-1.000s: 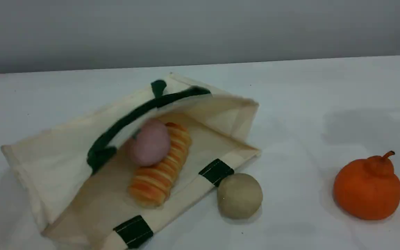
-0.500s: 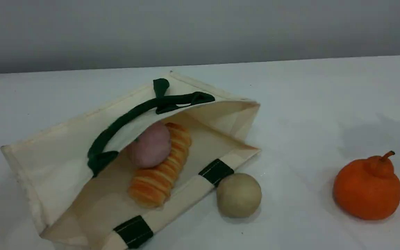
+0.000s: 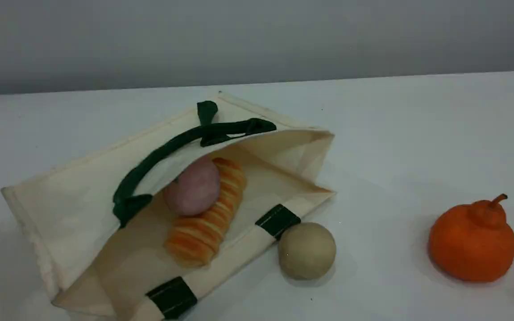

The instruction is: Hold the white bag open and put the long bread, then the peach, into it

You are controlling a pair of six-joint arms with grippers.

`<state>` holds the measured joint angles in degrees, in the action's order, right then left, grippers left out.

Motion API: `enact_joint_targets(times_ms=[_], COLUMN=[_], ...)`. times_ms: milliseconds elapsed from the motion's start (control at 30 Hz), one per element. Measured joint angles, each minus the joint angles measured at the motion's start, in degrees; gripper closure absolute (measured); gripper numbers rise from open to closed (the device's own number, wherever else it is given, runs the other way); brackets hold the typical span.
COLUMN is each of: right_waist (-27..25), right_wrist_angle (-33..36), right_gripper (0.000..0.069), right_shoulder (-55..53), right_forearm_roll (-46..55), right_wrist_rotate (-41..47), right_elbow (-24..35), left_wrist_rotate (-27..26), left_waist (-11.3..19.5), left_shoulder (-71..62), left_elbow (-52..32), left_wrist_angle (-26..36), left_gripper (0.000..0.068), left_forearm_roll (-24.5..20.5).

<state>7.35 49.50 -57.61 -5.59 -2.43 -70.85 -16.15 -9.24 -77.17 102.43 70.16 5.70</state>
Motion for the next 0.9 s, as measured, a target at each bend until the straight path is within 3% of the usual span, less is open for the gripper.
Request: enact_joint_targets(times_ms=[167, 333, 667, 900], right_waist=[0.0, 0.0, 0.0, 0.05], right_wrist_angle=[6.46, 12.55, 20.81, 20.43], right_gripper=[0.0101, 0.0101, 0.0101, 0.0101], right_shoulder=[7.56, 14.57, 27.33, 34.92], right_forearm_roll=[0.0, 0.07, -1.01, -1.48], right_wrist_rotate=[1.03, 1.89, 3.47, 3.9], right_elbow=[0.0, 0.06, 0.11, 1.37], left_wrist_rotate=[7.57, 8.54, 8.77, 8.77], left_waist=[0.0, 0.0, 0.0, 0.0], left_shoulder=[4.13, 10.45, 30.78, 45.59], left_elbow=[-0.05, -3.67, -25.21, -38.93], left_wrist_angle=[0.0, -0.18, -0.12, -0.12], left_gripper=[0.021, 0.021, 0.021, 0.021], left_forearm_roll=[-2.92, -2.61, -2.97, -2.87])
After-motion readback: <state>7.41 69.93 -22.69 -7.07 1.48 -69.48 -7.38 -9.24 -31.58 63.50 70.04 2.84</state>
